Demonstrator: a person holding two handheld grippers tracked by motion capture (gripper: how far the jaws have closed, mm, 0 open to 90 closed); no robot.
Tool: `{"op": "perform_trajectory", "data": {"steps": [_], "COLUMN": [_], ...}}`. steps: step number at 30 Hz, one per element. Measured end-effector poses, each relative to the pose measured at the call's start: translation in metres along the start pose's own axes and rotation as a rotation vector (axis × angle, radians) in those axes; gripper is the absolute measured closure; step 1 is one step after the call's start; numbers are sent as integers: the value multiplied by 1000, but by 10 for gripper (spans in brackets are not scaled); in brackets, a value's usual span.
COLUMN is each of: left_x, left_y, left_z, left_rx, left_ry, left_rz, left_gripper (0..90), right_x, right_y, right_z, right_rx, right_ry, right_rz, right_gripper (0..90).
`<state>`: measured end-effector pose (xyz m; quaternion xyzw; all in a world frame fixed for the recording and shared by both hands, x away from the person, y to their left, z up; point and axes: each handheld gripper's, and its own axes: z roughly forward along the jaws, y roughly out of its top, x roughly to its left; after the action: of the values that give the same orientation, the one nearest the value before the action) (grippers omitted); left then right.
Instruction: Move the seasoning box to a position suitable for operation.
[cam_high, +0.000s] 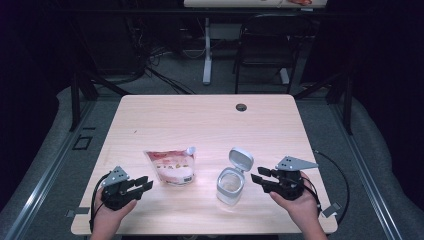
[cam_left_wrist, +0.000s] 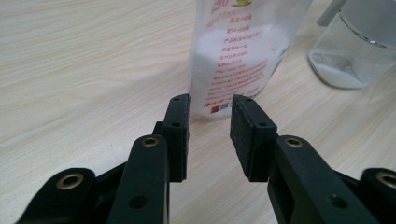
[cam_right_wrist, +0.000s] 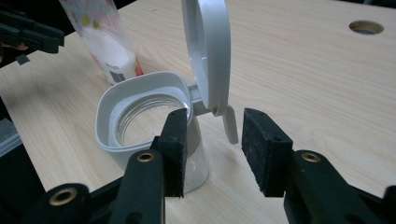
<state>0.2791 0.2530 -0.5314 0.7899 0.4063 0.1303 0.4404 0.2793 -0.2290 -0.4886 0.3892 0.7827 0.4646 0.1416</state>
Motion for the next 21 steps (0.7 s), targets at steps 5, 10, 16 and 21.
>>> {"op": "perform_trajectory", "data": {"steps": [5,10,16,21], "left_x": [3,5,6,4], "left_y": [-2,-4,-3,4], "left_z": [-2,-7,-9,-13], "left_rx": [-7,-19,-44,-36], "left_ry": [15,32,57,37], "left_rz": [-15,-25,-48,-41], "left_gripper": [674,671,616,584], "right_x": [-4,-7,-9,-5], "right_y": [1,4,5,8], "right_z": [-5,-10,-14,-18], "right_rx": [-41,-49,-107,-106], "right_ry": [12,-52,-111,-98], "right_rz": [-27,-80,-59,-63], "right_gripper": [565,513,502,558]}}
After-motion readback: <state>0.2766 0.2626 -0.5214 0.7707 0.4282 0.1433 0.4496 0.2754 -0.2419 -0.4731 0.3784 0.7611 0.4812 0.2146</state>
